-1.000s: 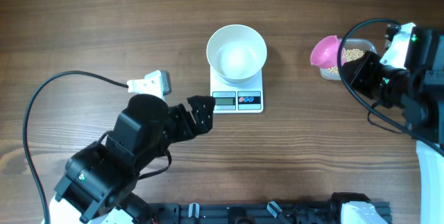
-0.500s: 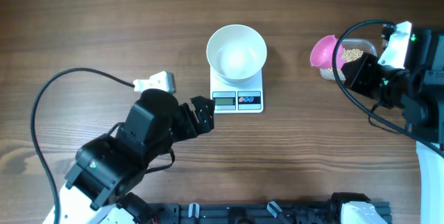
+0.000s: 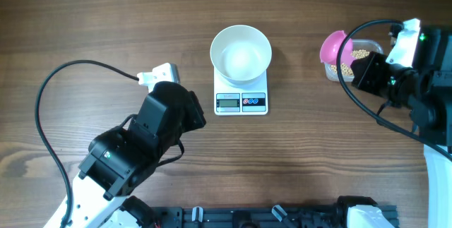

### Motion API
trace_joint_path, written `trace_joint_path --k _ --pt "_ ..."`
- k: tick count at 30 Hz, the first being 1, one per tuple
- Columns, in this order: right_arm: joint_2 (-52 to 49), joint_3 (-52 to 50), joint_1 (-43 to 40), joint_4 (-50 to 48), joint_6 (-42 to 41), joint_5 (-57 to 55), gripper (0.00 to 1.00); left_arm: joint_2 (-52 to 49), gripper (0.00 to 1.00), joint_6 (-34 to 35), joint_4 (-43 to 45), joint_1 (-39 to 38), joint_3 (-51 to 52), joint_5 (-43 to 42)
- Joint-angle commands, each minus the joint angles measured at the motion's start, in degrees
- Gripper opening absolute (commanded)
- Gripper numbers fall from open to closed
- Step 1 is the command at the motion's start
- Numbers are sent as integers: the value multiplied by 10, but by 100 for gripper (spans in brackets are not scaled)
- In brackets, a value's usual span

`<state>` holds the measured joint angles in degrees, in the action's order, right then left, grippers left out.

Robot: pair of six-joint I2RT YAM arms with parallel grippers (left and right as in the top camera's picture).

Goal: Scoop item into bowl and weigh 150g on scale

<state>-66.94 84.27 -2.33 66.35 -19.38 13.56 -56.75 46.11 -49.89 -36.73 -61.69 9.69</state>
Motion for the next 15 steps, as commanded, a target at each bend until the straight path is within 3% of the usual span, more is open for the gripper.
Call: trace_joint_path --k 1,5,11,15 --pt "-4 4 -2 -18 14 -41 4 0 4 -7 3 3 -4 38" --pt "-4 4 -2 -40 14 -83 4 -3 4 -14 2 3 -3 43" --pt "-4 4 -2 -92 30 -91 5 -43 4 -132 15 2 -3 29" --pt "-4 4 -2 -86 78 -91 4 -83 4 -198 70 2 -3 -26"
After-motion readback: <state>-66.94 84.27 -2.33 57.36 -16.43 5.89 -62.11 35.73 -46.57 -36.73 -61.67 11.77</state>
